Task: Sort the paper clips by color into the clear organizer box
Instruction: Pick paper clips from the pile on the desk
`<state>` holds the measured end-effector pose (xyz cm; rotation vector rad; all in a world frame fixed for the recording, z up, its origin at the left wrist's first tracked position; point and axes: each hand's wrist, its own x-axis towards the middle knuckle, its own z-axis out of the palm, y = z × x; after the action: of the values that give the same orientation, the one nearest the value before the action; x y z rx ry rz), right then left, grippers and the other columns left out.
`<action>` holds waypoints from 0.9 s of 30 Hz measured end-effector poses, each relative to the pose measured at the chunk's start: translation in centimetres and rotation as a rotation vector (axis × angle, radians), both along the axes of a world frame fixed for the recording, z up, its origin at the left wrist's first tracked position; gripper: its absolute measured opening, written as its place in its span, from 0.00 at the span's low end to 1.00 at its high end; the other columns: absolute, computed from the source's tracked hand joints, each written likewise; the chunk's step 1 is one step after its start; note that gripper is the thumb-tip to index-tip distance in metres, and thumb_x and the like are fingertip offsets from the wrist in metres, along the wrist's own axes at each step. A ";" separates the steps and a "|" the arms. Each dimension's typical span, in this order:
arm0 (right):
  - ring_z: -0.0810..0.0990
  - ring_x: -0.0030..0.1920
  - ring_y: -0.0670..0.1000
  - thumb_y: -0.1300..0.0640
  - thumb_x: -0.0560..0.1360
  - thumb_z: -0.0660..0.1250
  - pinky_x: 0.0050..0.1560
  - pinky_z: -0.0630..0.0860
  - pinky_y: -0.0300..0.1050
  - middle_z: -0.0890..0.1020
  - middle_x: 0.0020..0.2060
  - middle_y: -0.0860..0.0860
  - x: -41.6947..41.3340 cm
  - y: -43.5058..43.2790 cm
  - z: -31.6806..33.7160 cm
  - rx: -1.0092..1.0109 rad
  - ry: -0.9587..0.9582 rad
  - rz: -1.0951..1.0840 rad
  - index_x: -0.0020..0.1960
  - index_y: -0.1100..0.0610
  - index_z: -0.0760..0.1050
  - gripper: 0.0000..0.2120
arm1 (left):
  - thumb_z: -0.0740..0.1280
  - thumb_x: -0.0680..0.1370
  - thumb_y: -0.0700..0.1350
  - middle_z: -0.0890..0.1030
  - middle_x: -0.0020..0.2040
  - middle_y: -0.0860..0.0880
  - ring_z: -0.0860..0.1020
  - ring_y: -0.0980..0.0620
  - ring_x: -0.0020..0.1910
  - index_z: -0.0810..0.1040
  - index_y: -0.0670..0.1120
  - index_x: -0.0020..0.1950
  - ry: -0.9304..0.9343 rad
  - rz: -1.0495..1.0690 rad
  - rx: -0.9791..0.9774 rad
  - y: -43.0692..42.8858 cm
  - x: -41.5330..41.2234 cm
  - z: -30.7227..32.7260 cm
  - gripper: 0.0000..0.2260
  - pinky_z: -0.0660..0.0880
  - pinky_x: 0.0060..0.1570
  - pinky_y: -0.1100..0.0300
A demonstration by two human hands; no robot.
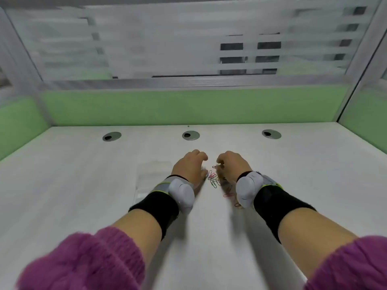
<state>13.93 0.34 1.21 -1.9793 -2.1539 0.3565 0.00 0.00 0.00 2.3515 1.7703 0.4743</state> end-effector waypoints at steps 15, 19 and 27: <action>0.75 0.61 0.61 0.65 0.77 0.58 0.57 0.73 0.50 0.77 0.60 0.60 -0.1 0.2 0.2 -0.026 -0.045 -0.041 0.60 0.64 0.73 0.13 | 0.64 0.77 0.45 0.74 0.63 0.49 0.71 0.48 0.64 0.73 0.48 0.65 0.004 0.018 0.008 -0.3 -0.2 0.3 0.15 0.71 0.57 0.53; 0.76 0.59 0.59 0.65 0.77 0.59 0.55 0.74 0.50 0.79 0.58 0.59 1.1 -0.8 1.0 -0.031 -0.010 -0.046 0.58 0.63 0.73 0.11 | 0.64 0.77 0.46 0.73 0.64 0.49 0.71 0.49 0.65 0.72 0.48 0.65 0.012 0.003 0.003 -1.1 0.3 0.9 0.16 0.72 0.57 0.53; 0.76 0.58 0.59 0.66 0.77 0.59 0.55 0.74 0.49 0.80 0.57 0.59 4.3 -3.7 2.1 -0.007 0.019 -0.091 0.56 0.63 0.74 0.10 | 0.64 0.78 0.45 0.75 0.62 0.49 0.72 0.48 0.63 0.73 0.48 0.64 0.027 -0.060 0.004 -3.2 2.7 2.2 0.14 0.73 0.58 0.52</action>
<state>18.21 -3.37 3.36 -2.0610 -2.0455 0.3663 2.71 -3.19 2.20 2.4171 1.7066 0.4401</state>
